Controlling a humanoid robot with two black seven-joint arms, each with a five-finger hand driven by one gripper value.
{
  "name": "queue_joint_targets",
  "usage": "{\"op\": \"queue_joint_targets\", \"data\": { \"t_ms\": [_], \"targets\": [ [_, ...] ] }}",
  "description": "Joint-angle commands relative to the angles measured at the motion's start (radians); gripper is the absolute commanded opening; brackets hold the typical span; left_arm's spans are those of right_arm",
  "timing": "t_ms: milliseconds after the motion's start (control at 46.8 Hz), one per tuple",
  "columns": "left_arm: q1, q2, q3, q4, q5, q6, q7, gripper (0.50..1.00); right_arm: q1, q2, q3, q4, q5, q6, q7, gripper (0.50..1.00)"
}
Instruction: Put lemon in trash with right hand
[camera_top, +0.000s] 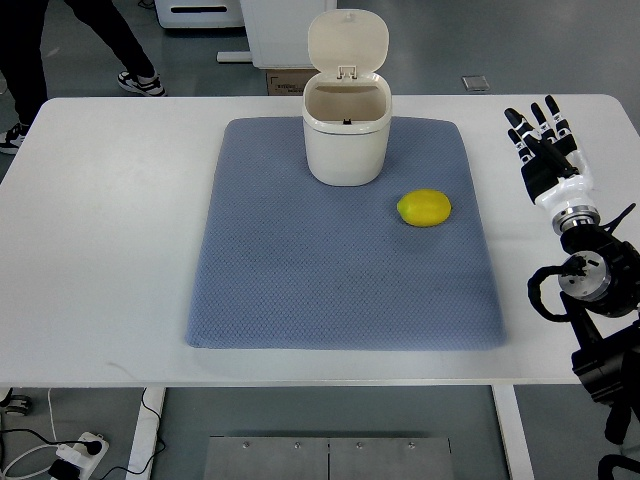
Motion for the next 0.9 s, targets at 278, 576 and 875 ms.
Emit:
{"op": "queue_joint_targets", "data": {
  "t_ms": [278,576,875],
  "targets": [
    [0.0,0.0,0.0,0.0,0.0,-0.003,0.0,1.0,0.001,0.0,0.0,0.001,0.0,0.0,0.0,1.0],
    [0.001,0.0,0.0,0.0,0.0,-0.003,0.0,1.0,0.007,0.001,0.0,-0.002,0.0,0.0,0.0,1.0],
    [0.001,0.0,0.0,0.0,0.0,-0.003,0.0,1.0,0.017,0.0,0.002,-0.003,0.024,0.001,0.0,1.0]
  ]
}}
